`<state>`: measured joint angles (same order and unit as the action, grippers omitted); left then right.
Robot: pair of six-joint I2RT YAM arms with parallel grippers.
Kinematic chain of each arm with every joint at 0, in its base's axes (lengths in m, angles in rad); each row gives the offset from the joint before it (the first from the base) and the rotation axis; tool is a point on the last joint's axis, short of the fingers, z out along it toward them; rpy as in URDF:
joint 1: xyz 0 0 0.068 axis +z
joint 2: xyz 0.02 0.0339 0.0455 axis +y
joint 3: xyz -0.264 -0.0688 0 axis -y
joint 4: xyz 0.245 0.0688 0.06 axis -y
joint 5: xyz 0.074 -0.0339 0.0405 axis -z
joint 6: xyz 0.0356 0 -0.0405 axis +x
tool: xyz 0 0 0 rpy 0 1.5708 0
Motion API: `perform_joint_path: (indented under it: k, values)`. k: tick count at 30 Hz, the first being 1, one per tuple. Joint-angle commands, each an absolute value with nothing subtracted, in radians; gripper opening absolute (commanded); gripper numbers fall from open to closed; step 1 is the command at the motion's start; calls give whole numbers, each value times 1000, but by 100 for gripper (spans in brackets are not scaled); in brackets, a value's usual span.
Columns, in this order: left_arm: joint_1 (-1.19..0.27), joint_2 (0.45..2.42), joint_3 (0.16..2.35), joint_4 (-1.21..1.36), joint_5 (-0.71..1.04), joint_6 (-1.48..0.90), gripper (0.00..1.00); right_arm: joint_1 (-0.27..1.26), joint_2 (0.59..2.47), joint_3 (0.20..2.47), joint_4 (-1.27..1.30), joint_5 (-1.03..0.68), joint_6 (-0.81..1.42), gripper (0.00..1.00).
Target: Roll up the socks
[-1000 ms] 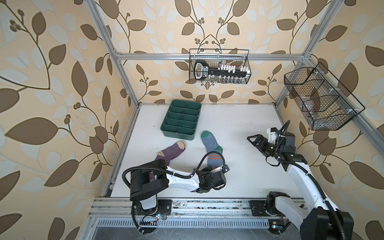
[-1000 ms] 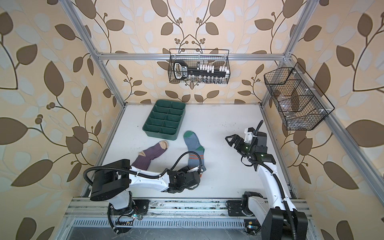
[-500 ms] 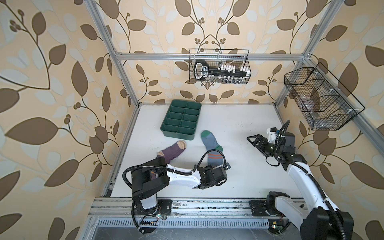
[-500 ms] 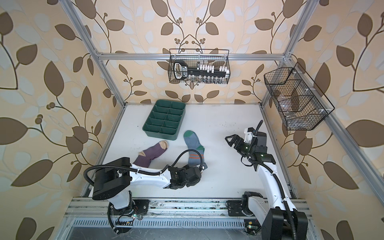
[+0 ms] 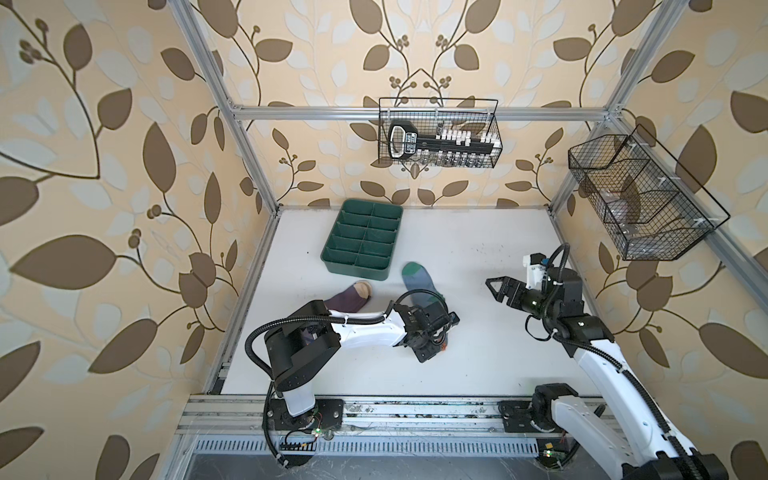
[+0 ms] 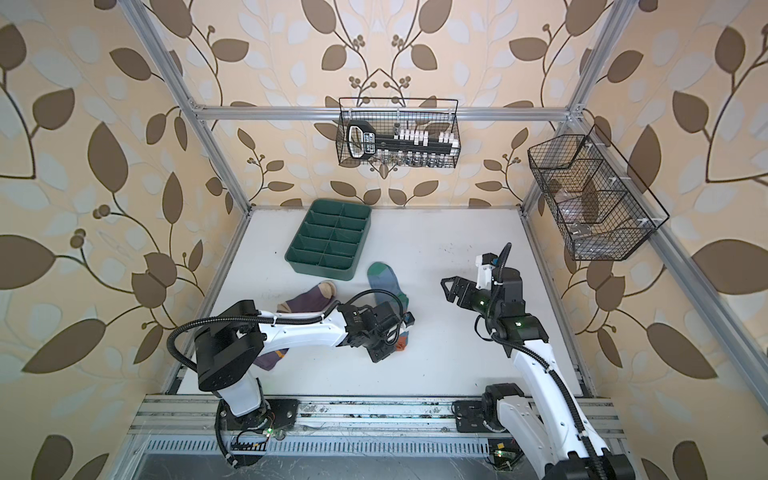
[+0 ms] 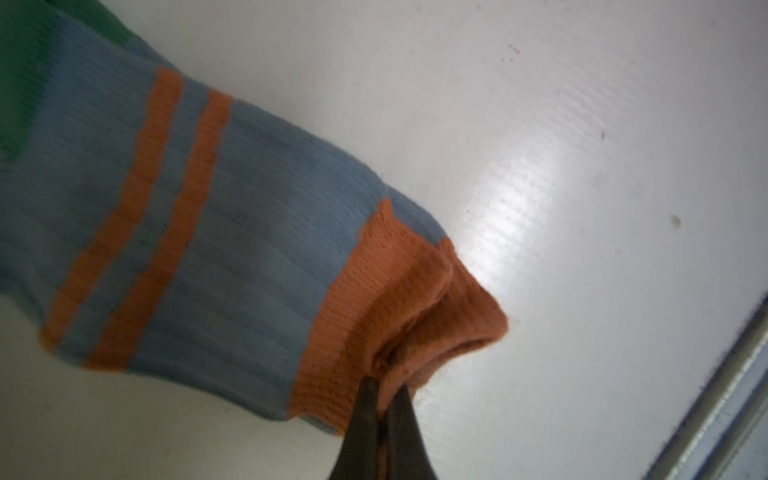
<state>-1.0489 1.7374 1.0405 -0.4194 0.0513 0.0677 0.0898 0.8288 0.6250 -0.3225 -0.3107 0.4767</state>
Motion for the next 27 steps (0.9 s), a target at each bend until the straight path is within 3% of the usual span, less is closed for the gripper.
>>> perform_joint_path:
  k: [1, 3, 7, 11, 16, 22, 27]
  values:
    - [-1000, 1756, 1107, -572, 222, 129, 1, 187, 771, 563, -286, -178, 385, 87]
    - [-964, 1759, 1117, -587, 274, 138, 5, 296, 663, 492, -206, -99, 340, 81]
    - [-899, 1781, 1151, -616, 335, 155, 2, 347, 577, 455, -169, -60, 283, 73]
    - [-826, 1789, 1184, -637, 419, 179, 3, 442, 589, 486, -212, -132, 170, 66]
    - [-778, 1821, 1225, -680, 481, 217, 3, 644, 669, 607, -385, -39, -59, 63]
    - [-765, 1846, 1241, -690, 511, 219, 3, 1064, 839, 678, -573, 304, -350, 73]
    - [-764, 1832, 1235, -684, 507, 219, 3, 1120, 918, 577, -409, 264, -402, 78]
